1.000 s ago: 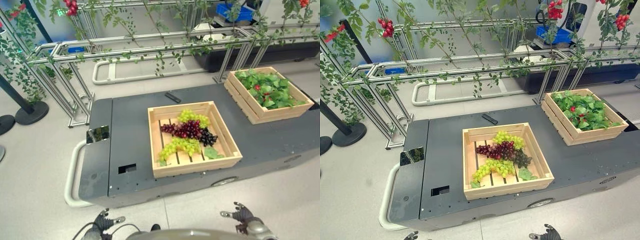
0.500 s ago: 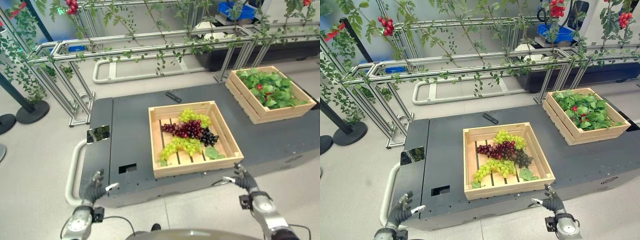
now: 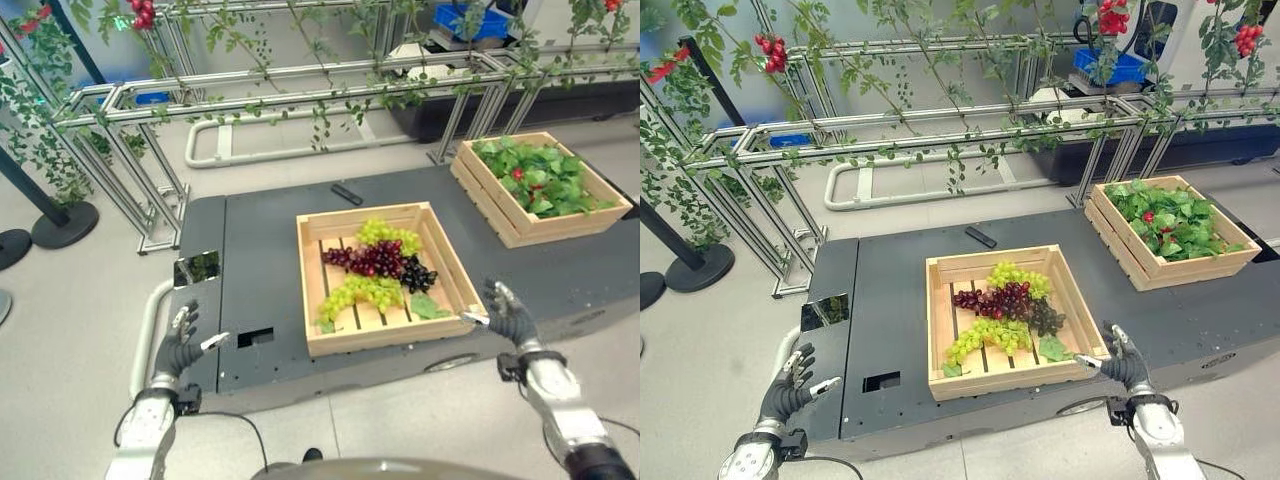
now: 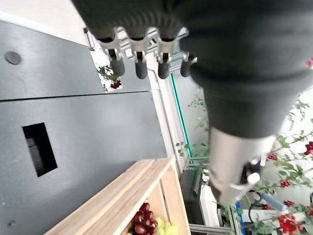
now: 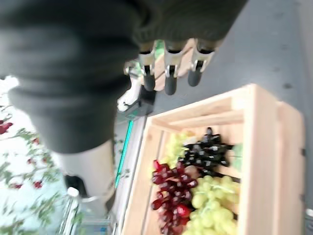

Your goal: Pick up the fruits from the basket on one side to the basket on the other side

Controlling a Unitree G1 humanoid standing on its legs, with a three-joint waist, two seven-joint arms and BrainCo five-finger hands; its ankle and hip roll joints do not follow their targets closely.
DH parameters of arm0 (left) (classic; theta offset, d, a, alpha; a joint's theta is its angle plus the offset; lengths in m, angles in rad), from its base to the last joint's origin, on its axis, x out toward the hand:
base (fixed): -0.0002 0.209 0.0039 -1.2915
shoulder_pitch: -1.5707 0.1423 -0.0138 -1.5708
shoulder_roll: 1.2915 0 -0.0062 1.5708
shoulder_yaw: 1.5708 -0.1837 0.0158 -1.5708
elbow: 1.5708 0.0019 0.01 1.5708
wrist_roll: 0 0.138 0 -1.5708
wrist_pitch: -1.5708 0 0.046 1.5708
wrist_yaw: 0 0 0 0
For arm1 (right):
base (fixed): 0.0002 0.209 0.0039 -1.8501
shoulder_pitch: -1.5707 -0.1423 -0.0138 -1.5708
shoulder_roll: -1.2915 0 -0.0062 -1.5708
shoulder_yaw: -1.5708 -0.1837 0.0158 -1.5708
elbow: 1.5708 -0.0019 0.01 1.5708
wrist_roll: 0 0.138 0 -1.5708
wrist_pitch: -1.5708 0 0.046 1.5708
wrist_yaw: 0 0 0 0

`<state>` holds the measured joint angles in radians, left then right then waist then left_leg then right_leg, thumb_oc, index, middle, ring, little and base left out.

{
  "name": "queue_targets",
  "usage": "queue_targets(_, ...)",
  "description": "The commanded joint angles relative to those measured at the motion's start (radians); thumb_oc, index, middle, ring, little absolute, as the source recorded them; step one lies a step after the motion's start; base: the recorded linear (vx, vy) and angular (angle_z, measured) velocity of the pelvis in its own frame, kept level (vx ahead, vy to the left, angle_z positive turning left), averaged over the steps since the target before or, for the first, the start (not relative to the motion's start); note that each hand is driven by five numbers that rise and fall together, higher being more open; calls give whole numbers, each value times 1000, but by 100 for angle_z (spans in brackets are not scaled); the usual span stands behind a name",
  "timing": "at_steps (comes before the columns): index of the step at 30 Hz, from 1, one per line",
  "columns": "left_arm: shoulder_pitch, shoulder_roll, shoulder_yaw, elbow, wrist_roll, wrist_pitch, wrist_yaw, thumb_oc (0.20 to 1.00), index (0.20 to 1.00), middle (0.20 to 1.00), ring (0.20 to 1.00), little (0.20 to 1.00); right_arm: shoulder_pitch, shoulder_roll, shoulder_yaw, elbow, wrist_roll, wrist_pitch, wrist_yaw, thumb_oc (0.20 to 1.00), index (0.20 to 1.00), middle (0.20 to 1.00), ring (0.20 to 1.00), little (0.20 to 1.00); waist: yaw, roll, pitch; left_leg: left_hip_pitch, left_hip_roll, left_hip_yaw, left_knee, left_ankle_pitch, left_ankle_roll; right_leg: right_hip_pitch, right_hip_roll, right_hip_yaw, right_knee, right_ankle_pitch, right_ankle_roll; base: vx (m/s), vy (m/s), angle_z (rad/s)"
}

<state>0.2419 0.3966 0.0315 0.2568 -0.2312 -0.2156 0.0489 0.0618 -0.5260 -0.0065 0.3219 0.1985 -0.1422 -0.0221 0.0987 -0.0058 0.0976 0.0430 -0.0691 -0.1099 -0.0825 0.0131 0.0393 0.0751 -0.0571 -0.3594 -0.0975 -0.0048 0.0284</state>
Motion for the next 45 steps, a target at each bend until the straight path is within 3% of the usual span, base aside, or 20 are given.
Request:
queue_targets(1, -33, 38, 57, -5, -26, -53, 4, 1000, 1000, 1000, 1000, 1000, -63, -57, -7, -22, 7, -54, 9, 1000, 1000, 1000, 1000, 1000, 9, -54, -45, -14, -2, 31, 29, -36, -38, 1, -74, 6, 10, 20, 73, 0, 0, 0)
queue_targets(24, -66, 65, 40, -1, -27, -65, 30, 1000, 1000, 1000, 1000, 1000, -246, -180, 56, -52, -27, -57, -17, 1000, 1000, 1000, 1000, 1000, 42, -63, 36, -92, -15, 23, 60, -27, -34, -58, -87, 7, 13, 45, 80, -8, 0, 0)
queue_targets(34, -102, 104, -13, -22, -69, -89, 78, 1000, 1000, 1000, 1000, 1000, -567, -400, 257, 2, -57, -45, -35, 1000, 1000, 1000, 1000, 1000, 85, -59, 202, -278, -28, 37, 173, -38, -34, -211, -108, 33, 62, 62, 74, -54, -1, 0)
queue_targets(45, -184, 106, -66, -58, -104, -110, 133, 1000, 1000, 1000, 1000, 1000, -1016, -509, 531, 193, -104, -22, -94, 1000, 1000, 1000, 1000, 1000, 106, -46, 351, -441, -14, 26, 188, 16, -37, -408, -128, 45, 163, 55, 55, -56, -19, 0)
